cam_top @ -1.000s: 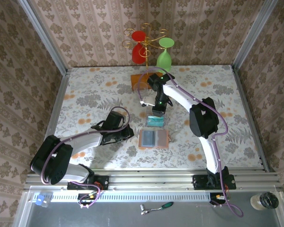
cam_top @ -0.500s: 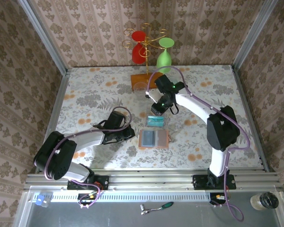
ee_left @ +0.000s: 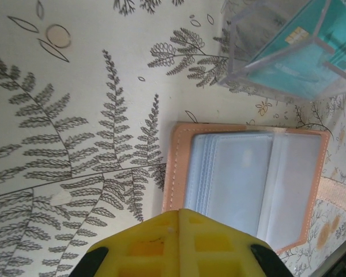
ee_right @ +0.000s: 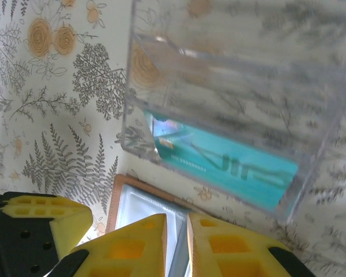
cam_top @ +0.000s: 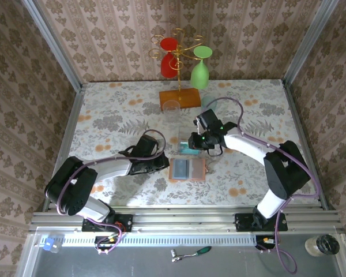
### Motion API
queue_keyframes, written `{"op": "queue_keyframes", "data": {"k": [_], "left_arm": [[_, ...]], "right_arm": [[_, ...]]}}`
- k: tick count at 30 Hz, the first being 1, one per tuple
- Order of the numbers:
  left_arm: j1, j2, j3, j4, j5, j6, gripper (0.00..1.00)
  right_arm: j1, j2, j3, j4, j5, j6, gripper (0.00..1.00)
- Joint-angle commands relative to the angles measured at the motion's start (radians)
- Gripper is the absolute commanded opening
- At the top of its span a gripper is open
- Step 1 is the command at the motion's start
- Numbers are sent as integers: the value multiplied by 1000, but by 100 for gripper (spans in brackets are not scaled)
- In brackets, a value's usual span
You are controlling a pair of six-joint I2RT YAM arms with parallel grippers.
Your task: Take the credit cards out of the card holder
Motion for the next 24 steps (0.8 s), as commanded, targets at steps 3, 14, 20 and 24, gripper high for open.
{"op": "queue_keyframes", "data": {"k": [3, 14, 20, 24], "left_arm": [[-24, 5, 18, 2, -7, -2, 7], [-50, 36, 21, 14, -23, -10, 4], [-54, 51, 17, 14, -21, -9, 3], [-55, 42, 20, -19, -33, 2, 3]], "right_arm": [[37, -90, -117, 106, -26, 180, 18], [117, -94, -211, 138, -54, 249, 22], [144, -83, -232, 170, -55, 267, 27], [151, -72, -227, 174, -55, 267, 31]]}}
